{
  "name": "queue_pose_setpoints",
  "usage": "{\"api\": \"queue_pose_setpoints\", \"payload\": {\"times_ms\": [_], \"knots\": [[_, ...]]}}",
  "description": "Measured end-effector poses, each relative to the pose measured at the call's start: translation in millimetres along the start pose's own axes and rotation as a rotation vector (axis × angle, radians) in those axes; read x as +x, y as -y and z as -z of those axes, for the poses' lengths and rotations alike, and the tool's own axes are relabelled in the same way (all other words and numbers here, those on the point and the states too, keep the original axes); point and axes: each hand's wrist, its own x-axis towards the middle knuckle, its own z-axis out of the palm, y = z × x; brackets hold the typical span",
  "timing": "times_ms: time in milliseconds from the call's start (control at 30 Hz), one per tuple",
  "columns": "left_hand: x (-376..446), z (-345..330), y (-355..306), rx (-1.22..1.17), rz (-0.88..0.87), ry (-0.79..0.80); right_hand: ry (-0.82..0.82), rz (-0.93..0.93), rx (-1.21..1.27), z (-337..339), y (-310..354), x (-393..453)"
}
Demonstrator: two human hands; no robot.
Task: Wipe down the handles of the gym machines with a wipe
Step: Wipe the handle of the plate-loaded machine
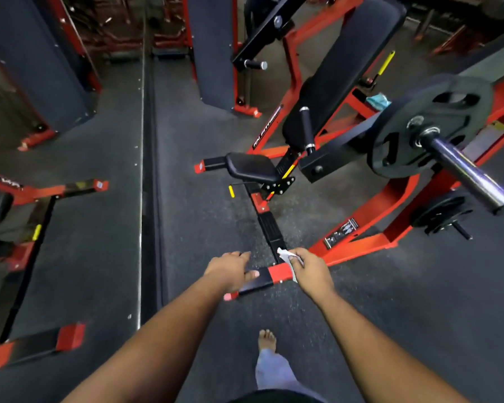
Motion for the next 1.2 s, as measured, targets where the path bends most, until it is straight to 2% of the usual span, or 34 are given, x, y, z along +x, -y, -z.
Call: {"api": "queue_pose_setpoints", "payload": {"times_ms": [333,467,633,800,1000,1200], "knots": [[172,122,48,0.124,-0.037,-0.014,0.04,-0.023,0.07,-20,24,212],[235,167,67,0.122,-0.073,-0.031,-0.014,-0.051,0.135,-14,48,284],[330,213,100,0.176,-0.188,-0.039,-0.228,-0.064,0.269,-17,64,371],[431,263,132,0.225,-0.39,-0.039,-0.457,-0.227,0.397,-34,80,444],[505,325,143,0.347,-0.644,0.021,-0.679,-0.446,0.405,-40,107,482],[555,375,116,0.426,-0.876,-0.014,-0.815,-0.525,0.553,-22,133,503]]}}
